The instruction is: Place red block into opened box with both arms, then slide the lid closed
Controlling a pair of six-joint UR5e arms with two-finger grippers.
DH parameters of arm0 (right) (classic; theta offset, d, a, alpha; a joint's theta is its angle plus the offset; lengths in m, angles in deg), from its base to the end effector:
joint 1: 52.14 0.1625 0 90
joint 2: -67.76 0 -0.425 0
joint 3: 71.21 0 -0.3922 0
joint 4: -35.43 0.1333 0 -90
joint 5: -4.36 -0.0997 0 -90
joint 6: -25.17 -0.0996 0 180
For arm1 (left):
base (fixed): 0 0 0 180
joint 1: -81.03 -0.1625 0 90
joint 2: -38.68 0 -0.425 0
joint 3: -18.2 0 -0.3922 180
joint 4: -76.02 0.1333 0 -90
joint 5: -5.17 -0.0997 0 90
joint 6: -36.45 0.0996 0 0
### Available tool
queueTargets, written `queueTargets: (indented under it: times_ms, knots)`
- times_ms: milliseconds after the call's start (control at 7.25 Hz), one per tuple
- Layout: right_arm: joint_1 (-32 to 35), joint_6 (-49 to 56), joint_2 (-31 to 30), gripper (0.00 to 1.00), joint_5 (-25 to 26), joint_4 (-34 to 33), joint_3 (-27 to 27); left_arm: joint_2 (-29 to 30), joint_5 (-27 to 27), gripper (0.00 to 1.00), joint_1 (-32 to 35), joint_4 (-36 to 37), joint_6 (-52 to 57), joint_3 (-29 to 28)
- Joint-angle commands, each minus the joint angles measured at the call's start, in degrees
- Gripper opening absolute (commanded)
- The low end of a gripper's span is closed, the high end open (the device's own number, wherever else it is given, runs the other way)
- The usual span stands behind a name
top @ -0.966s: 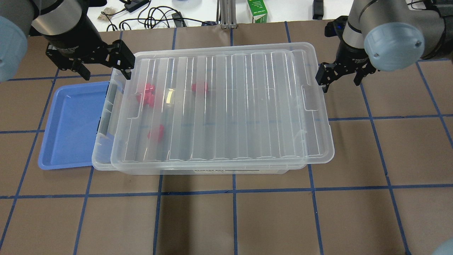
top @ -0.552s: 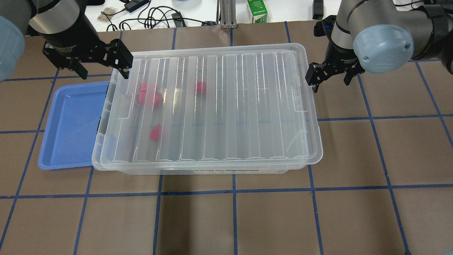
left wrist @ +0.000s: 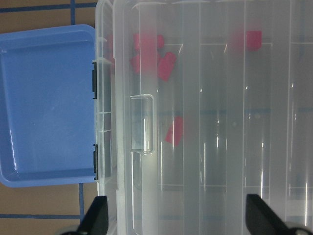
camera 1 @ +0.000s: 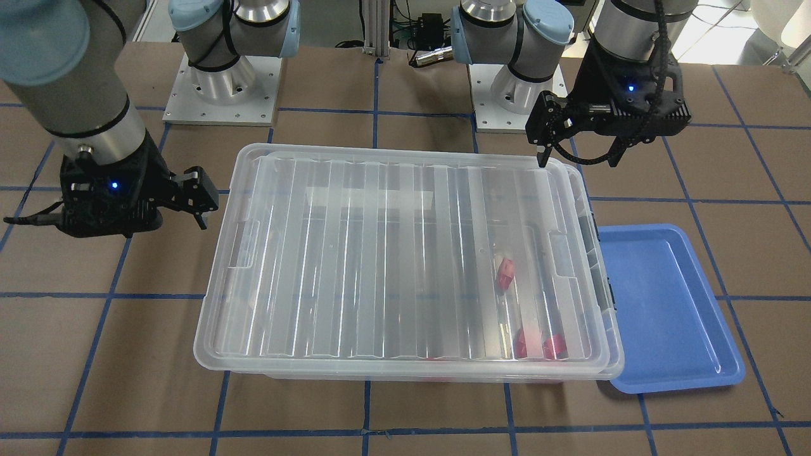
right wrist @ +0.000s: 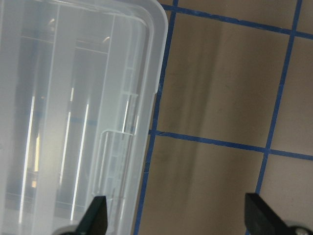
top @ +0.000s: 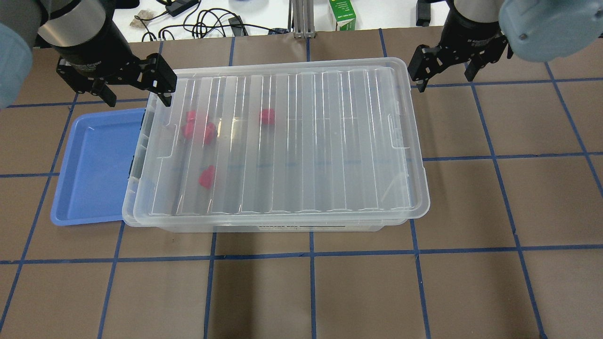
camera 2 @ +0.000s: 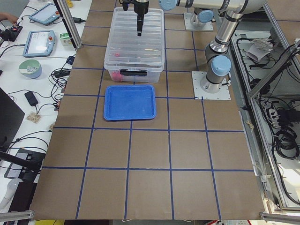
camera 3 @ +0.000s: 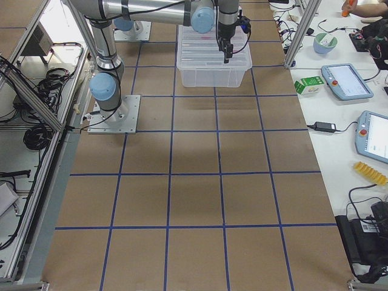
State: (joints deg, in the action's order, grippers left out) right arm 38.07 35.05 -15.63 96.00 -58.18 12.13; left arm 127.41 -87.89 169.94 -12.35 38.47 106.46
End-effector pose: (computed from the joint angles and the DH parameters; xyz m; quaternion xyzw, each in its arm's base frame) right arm 0.1325 -0.5465 0.4920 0.0874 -0.9956 0.0306 0.0169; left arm -0.1186 -0.4920 0.5169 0.0070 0.9988 -0.0397 0.0278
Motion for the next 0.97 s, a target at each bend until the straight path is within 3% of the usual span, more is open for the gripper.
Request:
queueTargets:
  times_ms: [0,828]
  knots:
    - [3.9,-8.1,-2.4,1.00,-0.4,4.4,-3.5,-0.5,0.0,1.00,0.0,-0.4,0.0,0.2]
    - [7.0,-10.5,-2.6,1.00,-0.4,4.4,-2.7,-0.7,1.8,1.00,-0.1,-0.8,-0.8,0.1]
